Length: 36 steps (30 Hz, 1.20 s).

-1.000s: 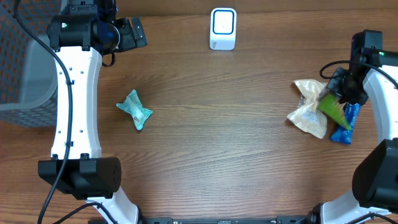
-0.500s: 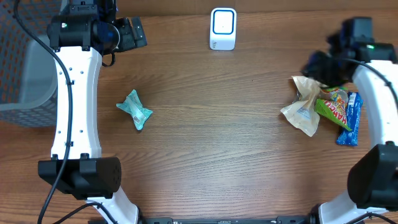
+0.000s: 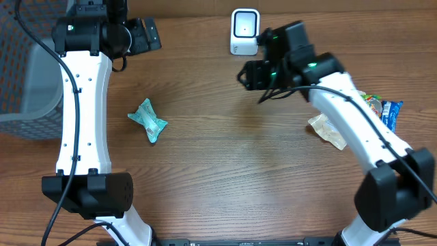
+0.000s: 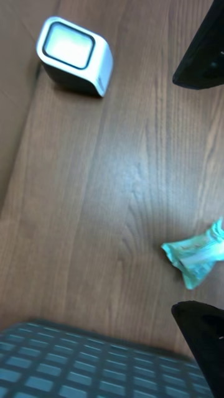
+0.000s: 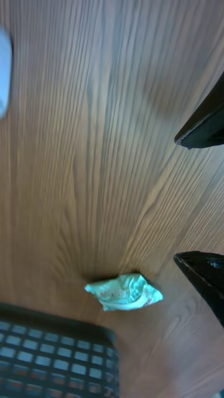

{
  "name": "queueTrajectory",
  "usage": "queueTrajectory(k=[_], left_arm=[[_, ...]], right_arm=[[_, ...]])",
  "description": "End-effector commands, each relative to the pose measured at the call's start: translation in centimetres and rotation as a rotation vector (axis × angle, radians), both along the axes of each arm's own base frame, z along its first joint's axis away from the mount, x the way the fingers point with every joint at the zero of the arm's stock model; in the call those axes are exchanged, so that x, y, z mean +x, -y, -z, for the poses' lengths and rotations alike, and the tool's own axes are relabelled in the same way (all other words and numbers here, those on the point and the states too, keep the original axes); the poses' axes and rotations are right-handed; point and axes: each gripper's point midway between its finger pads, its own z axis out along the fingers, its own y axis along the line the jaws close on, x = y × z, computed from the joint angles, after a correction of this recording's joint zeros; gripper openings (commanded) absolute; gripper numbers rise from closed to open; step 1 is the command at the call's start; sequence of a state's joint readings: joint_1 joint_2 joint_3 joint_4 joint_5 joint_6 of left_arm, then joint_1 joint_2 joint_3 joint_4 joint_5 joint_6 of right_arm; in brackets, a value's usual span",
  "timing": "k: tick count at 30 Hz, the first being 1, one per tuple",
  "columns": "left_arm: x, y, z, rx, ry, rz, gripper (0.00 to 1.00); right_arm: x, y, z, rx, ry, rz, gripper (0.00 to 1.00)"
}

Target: Scan the item barcode

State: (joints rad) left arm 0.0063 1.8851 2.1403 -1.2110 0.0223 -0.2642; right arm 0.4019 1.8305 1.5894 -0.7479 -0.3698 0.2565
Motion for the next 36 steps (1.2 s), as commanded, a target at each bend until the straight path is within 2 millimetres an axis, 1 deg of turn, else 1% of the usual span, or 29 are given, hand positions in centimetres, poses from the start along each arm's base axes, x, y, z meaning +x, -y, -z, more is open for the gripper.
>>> queueTrajectory(k=[1,3,4,5,6,7,8,10,13,14,15,16,17,20,22,25,27,29,31,32,33,36], left_arm=[[0.4,0.7,-0.4,-0.033,0.013,0.0,1.0],[0.3,0.6,-0.3,-0.026,0.007,-0.001,1.0],[0.6,0.6,-0.5,-0.008,0.022,0.022,1.0],[0.7,0.5,-0.6,0.009,0.031,0.045,0.93],[0.7,0.5,-0.7,0.011,0.033,0.055,0.89],[0.5,0.4,-0.8,0.008,0.026,0.053,0.89],[0.1,0.4,-0.6,0.006,0.01,0.052,0.98],[-0.9,0.2,0.1,-0.002,-0.041,0.039,0.98],[-3.8,-0.2,2.2,-0.034,-0.193,-0.052,0.93],[-4.8,-0.4,3.0,-0.039,-0.248,-0.09,0.93],[-5.5,-0.6,3.5,-0.037,-0.285,-0.114,0.93],[-6.2,-0.8,4.1,-0.031,-0.319,-0.139,0.93],[-6.7,-0.9,5.0,-0.021,-0.356,-0.159,0.93],[-7.7,-0.9,7.2,-0.013,-0.426,-0.167,0.93],[-8.3,-1.0,9.3,-0.01,-0.478,-0.172,0.93],[-8.7,-1.1,12.6,-0.005,-0.524,-0.166,0.92],[-8.8,-1.2,14.8,-0.002,-0.541,-0.167,0.91],[-8.9,-1.2,16.6,-0.001,-0.546,-0.167,0.91],[-9.0,-1.6,18.1,0.02,-0.547,-0.177,0.91],[-9.3,-2.8,19.4,0.076,-0.546,-0.221,0.91],[-9.4,-3.4,20.1,0.105,-0.54,-0.239,0.9],[-9.1,-4.3,22.0,0.106,-0.509,-0.261,0.89]], right_arm=[[-0.5,-3.1,0.7,0.026,-0.024,-0.023,0.55],[-0.8,-4.4,0.7,0.037,-0.014,-0.044,0.55],[-0.9,-5.1,0.7,0.043,-0.004,-0.058,0.56],[-1.0,-5.7,0.6,0.051,0.003,-0.063,0.56],[-0.9,-6.4,0.7,0.054,0.013,-0.065,0.57],[-0.9,-6.7,0.8,0.05,0.017,-0.062,0.57],[-0.9,-6.9,1.0,0.036,0.027,-0.058,0.58],[-0.6,-6.3,1.4,0.008,0.024,-0.016,0.6],[0.7,-4.2,1.1,0.014,0.006,0.061,0.62],[1.2,-2.9,0.9,0.017,-0.001,0.085,0.62],[1.7,-1.4,0.8,0.016,-0.011,0.114,0.62],[1.9,-0.5,0.7,0.014,-0.018,0.132,0.62],[2.2,0.9,0.7,0.009,-0.031,0.16,0.62],[2.7,4.7,0.5,0.006,-0.059,0.194,0.62],[2.9,6.4,0.5,0.009,-0.067,0.195,0.62],[3.0,8.9,0.5,-0.006,-0.073,0.212,0.62],[2.9,10.2,0.5,-0.025,-0.072,0.212,0.63],[2.8,11.2,0.7,-0.042,-0.074,0.208,0.63],[2.7,11.9,0.9,-0.052,-0.084,0.209,0.64],[2.4,12.3,1.2,-0.066,-0.091,0.198,0.64],[2.2,12.4,1.2,-0.071,-0.095,0.191,0.64],[1.9,12.4,1.4,-0.079,-0.104,0.183,0.63]])
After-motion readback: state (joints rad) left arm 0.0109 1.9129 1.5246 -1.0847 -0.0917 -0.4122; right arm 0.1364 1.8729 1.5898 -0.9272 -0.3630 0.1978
